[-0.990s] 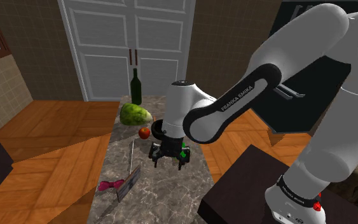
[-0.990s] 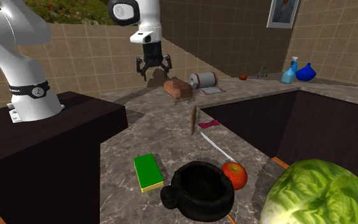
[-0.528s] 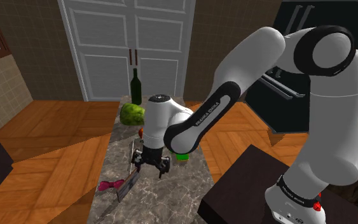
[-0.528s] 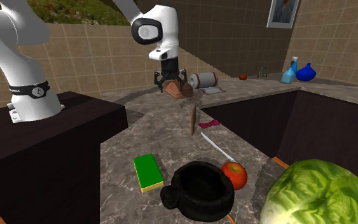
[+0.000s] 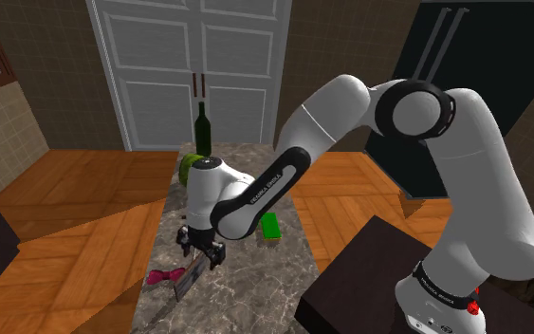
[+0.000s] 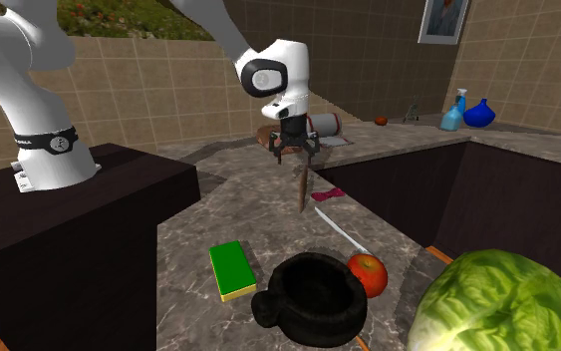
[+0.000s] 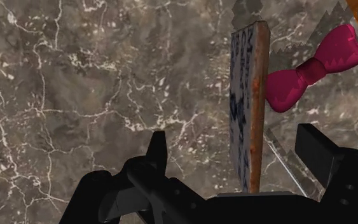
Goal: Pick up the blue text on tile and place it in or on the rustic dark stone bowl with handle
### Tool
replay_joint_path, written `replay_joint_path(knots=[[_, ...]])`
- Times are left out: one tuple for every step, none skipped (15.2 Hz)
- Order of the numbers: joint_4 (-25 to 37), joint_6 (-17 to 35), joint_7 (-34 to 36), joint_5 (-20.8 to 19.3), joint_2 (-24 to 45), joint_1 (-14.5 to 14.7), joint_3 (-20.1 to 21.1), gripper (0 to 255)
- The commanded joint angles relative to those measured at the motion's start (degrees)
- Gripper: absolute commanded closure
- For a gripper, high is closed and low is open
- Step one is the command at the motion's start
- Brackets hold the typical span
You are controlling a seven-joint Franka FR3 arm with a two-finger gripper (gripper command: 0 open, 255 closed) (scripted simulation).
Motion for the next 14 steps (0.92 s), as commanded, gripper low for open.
replay_joint_path(knots=[[6.35, -0.96, 2.84, -0.32, 5.01, 2.34, -2.08, 0], [8.77, -1.43, 3.74, -0.27, 6.83, 3.0, -2.77, 0], [9.12, -1.08, 3.8, -0.39, 7.5, 3.21, -2.96, 0], [9.47, -0.75, 3.87, -0.51, 8.18, 3.41, -3.14, 0], [9.85, -0.42, 3.94, -0.64, 8.86, 3.61, -3.31, 0], [10.23, -0.11, 4.0, -0.76, 9.55, 3.81, -3.48, 0], [10.63, 0.2, 4.06, -0.87, 10.24, 4.01, -3.65, 0], [11.04, 0.5, 4.12, -0.98, 10.94, 4.21, -3.82, 0], [11.47, 0.8, 4.17, -1.09, 11.64, 4.41, -3.99, 0], [11.73, 0.96, 4.2, -1.15, 12.05, 4.52, -4.08, 0], [11.72, 0.96, 4.2, -1.15, 12.05, 4.53, -4.08, 0], [11.72, 0.96, 4.2, -1.15, 12.05, 4.53, -4.08, 0], [11.73, 0.96, 4.2, -1.15, 12.05, 4.53, -4.08, 0], [11.73, 0.96, 4.2, -1.15, 12.05, 4.53, -4.08, 0]])
